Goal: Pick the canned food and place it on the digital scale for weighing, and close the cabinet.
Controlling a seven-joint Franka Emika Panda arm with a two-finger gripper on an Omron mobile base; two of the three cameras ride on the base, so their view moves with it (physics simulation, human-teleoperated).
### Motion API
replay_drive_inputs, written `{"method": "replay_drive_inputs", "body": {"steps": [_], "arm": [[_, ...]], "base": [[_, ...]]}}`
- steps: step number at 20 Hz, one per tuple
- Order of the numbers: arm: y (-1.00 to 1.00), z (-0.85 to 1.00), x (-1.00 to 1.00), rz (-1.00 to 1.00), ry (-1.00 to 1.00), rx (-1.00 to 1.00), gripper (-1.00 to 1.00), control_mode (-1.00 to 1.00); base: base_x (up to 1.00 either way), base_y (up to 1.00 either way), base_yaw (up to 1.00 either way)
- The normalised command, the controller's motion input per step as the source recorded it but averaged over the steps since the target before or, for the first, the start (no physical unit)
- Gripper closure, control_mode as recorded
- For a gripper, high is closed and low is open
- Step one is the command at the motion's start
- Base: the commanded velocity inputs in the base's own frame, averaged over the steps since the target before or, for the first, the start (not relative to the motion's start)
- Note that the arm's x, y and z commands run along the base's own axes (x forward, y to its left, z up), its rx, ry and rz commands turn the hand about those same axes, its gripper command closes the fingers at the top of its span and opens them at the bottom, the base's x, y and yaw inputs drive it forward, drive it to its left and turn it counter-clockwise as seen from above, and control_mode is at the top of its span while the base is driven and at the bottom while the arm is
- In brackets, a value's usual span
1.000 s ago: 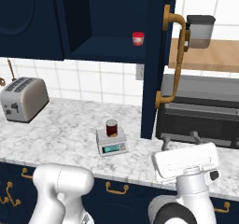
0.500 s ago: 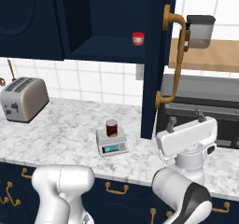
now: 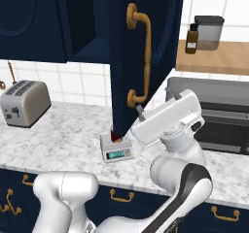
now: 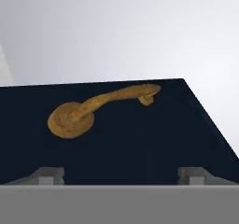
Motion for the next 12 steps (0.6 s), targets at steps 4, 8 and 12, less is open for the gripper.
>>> {"method": "replay_drive_inputs", "body": {"steps": [4,8,12], "arm": [[1.0,0.11,-0.16,-0.32,-0.04,-0.48,-1.0,-1.0],[1.0,0.0,0.09,-0.31,0.14,-0.53,-1.0,-1.0],[1.0,0.03,0.7,-0.35,0.18,-0.42,-1.0,-1.0]], "base": [[0.0,0.0,0.0],[0.0,0.0,0.0],[0.0,0.0,0.0]]}}
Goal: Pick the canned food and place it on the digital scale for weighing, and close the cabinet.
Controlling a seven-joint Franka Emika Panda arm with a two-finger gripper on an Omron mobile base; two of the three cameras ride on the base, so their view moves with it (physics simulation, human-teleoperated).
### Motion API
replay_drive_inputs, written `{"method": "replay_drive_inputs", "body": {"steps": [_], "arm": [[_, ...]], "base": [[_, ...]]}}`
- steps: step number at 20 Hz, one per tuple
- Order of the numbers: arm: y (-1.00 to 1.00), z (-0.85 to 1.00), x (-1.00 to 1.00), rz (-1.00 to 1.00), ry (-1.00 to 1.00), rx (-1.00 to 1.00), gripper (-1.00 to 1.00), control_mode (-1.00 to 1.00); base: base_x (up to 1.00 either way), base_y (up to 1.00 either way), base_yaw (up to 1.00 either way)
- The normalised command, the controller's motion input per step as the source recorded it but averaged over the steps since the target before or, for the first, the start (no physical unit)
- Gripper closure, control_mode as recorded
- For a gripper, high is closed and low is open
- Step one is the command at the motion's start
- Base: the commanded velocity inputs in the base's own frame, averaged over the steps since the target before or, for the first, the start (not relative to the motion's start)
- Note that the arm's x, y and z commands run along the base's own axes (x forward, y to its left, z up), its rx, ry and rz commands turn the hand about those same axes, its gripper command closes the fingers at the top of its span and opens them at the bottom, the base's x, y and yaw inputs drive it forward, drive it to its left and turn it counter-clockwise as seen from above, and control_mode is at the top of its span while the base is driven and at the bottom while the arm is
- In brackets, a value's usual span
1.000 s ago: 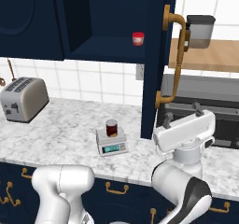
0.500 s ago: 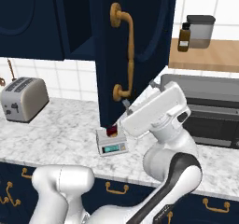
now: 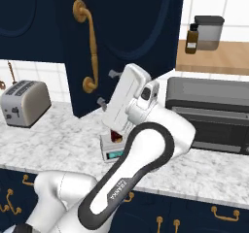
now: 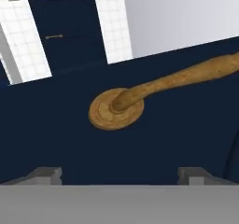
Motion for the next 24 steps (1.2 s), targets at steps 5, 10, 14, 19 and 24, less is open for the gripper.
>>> {"method": "replay_drive_inputs", "body": {"steps": [5,10,14,19,24], "arm": [[1.0,0.18,0.99,-0.4,0.02,-0.17,-1.0,-1.0],[0.97,-0.01,1.0,-0.48,0.01,-0.21,-1.0,-1.0],[0.43,0.0,1.0,-0.32,0.0,-0.11,-1.0,-1.0],[0.09,0.0,0.76,-0.07,0.0,-0.01,-1.0,-1.0],[0.0,0.0,0.63,-0.01,0.0,0.0,-1.0,-1.0]], "base": [[0.0,0.0,0.0],[0.0,0.0,0.0],[0.0,0.0,0.0],[0.0,0.0,0.0],[0.0,0.0,0.0]]}}
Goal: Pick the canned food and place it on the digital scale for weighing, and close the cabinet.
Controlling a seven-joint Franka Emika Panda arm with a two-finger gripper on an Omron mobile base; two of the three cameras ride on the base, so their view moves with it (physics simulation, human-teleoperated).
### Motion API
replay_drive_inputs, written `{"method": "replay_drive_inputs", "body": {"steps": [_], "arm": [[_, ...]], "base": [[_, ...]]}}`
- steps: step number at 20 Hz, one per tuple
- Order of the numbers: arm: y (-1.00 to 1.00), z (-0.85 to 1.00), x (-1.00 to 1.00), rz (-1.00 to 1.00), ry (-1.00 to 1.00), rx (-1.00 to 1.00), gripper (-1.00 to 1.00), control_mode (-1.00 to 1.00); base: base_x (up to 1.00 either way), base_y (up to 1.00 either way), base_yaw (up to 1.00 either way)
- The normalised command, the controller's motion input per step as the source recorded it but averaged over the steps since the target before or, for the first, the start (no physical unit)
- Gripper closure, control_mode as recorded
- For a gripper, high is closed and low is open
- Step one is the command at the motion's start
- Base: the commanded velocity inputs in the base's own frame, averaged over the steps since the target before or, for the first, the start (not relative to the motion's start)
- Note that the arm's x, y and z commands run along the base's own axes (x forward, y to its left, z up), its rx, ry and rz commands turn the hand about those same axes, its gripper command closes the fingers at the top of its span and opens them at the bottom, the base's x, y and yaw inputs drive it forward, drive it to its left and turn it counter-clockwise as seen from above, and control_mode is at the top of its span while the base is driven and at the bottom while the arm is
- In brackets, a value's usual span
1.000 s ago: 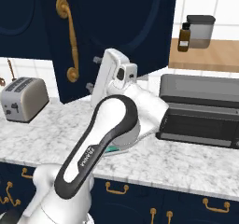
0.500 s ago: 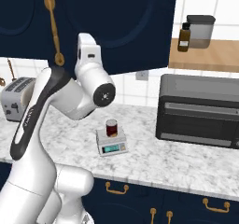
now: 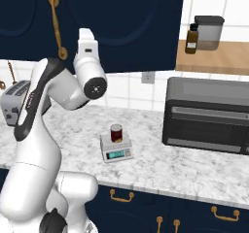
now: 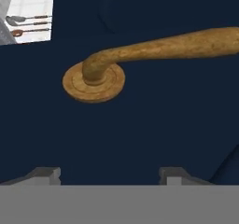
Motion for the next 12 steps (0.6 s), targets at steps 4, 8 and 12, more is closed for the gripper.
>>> {"method": "replay_drive_inputs", "body": {"steps": [4,8,12], "arm": [[0.0,-0.01,0.62,0.0,0.0,0.0,-1.0,-1.0],[0.0,-0.06,0.75,0.0,0.0,0.0,-1.0,-1.0],[0.0,-0.01,0.7,0.0,0.0,0.0,-1.0,-1.0]], "base": [[0.0,0.0,0.0],[0.0,0.0,0.0],[0.0,0.0,0.0]]}}
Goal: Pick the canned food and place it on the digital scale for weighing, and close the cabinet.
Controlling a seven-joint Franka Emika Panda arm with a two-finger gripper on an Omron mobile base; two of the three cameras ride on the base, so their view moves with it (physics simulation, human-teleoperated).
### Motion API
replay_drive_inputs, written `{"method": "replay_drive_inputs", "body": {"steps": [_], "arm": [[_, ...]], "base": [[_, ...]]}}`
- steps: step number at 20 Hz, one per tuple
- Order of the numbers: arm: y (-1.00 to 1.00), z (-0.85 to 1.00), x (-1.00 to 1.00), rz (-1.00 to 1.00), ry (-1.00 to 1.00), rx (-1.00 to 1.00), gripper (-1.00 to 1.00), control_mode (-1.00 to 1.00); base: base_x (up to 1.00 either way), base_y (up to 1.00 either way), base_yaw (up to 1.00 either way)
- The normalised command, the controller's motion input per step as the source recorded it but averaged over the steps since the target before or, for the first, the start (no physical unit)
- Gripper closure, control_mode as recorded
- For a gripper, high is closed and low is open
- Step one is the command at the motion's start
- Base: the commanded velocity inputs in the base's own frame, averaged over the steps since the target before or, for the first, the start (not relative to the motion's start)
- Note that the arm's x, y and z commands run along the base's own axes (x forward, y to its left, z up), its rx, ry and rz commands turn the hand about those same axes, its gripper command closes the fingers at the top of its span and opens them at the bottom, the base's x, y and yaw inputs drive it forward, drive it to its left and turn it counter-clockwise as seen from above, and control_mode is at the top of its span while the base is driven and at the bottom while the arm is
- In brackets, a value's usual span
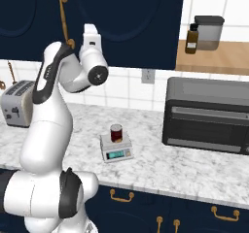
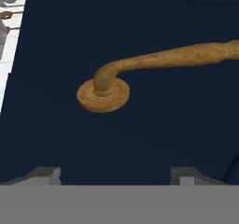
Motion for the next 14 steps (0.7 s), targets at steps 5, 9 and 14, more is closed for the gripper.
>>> {"method": "replay_drive_inputs", "body": {"steps": [5,9,14], "arm": [[0.0,-0.01,0.59,0.0,0.0,0.0,-1.0,-1.0],[0.0,-0.19,0.73,0.0,-0.02,0.0,-1.0,-1.0],[0.0,-0.51,0.41,-0.03,-0.18,0.0,-1.0,-1.0]], "base": [[0.0,0.0,0.0],[0.0,0.0,0.0],[0.0,0.0,0.0]]}}
